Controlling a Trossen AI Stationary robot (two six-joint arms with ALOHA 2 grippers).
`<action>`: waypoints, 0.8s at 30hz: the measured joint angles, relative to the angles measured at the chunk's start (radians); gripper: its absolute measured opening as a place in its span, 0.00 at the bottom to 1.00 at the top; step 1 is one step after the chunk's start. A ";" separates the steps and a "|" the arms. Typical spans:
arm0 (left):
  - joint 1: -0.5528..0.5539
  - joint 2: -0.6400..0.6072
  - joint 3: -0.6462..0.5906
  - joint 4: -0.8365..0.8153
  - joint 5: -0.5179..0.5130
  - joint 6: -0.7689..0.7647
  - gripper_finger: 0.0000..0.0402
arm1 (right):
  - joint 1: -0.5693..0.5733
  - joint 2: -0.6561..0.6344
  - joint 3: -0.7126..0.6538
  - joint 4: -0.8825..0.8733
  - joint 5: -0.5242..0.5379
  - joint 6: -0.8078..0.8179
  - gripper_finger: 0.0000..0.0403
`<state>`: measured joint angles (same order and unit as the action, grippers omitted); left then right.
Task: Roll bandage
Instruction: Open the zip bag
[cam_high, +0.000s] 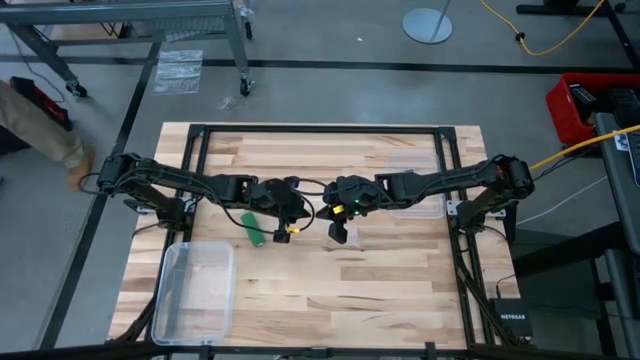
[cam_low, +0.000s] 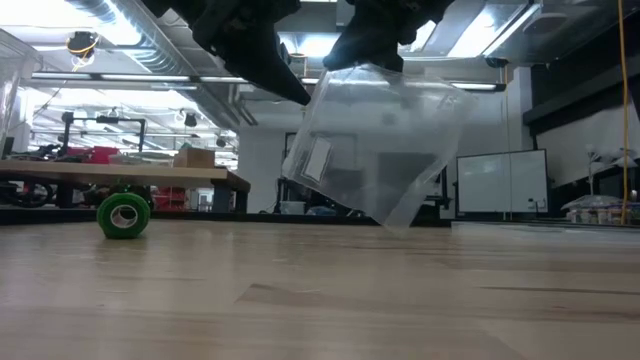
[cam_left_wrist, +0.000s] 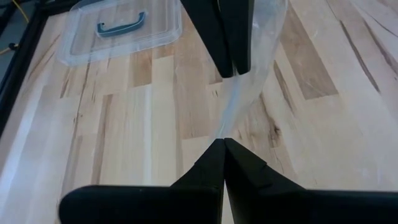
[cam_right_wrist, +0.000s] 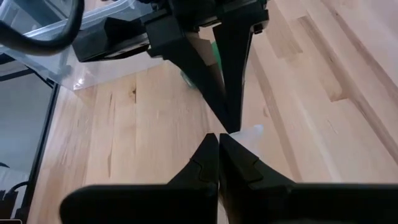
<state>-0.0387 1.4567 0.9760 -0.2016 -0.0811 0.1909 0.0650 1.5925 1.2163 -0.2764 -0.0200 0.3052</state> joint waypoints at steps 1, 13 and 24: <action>0.000 0.000 0.000 0.000 0.000 0.000 0.00 | 0.000 0.000 0.000 0.003 0.000 0.000 0.00; -0.016 0.000 0.000 0.002 0.000 0.000 0.00 | 0.000 0.000 0.000 0.045 0.011 0.000 0.00; -0.021 0.000 0.000 0.002 0.051 0.003 0.00 | 0.000 0.000 0.000 0.042 0.027 0.000 0.00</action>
<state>-0.0597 1.4567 0.9760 -0.1997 -0.0304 0.1942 0.0650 1.5925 1.2163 -0.2344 0.0074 0.3050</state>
